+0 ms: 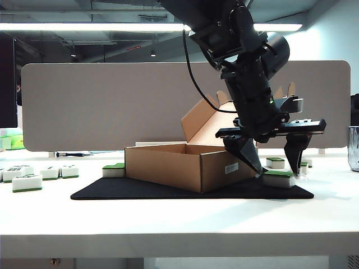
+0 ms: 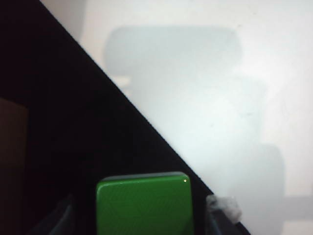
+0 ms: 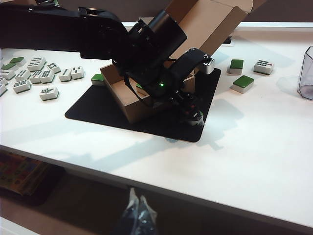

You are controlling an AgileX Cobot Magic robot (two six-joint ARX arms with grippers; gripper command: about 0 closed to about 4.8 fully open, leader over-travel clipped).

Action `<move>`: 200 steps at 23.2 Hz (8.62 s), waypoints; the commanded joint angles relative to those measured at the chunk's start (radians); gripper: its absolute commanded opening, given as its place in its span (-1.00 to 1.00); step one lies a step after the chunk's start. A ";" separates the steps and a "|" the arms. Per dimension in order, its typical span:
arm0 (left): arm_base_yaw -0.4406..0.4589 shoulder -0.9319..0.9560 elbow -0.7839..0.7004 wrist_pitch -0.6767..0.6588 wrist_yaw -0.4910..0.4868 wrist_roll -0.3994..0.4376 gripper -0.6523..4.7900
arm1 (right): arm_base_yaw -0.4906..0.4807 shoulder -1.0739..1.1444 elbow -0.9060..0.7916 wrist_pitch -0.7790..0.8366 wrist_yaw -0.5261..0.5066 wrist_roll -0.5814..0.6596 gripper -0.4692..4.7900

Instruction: Pick up four mahjong tiles and put them into the paper box.

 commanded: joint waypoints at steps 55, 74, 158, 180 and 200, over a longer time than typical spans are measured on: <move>0.210 -0.067 0.317 -0.439 -0.097 0.134 0.01 | 0.000 -0.012 0.004 0.010 -0.208 -0.002 -0.83; 0.360 0.068 0.316 -0.438 -0.009 0.099 0.01 | 0.000 -0.012 0.003 0.011 -0.200 -0.002 -0.83; 0.546 -0.137 0.045 -0.506 0.139 0.157 0.29 | 0.000 -0.012 0.004 0.018 -0.137 -0.002 -0.83; 0.511 -0.089 0.044 -0.510 -0.026 -0.124 0.42 | 0.000 -0.012 0.004 0.017 -0.137 -0.002 -0.83; 0.510 -0.052 0.044 -0.497 -0.062 -0.140 0.32 | 0.000 -0.012 0.004 0.018 -0.136 -0.002 -0.83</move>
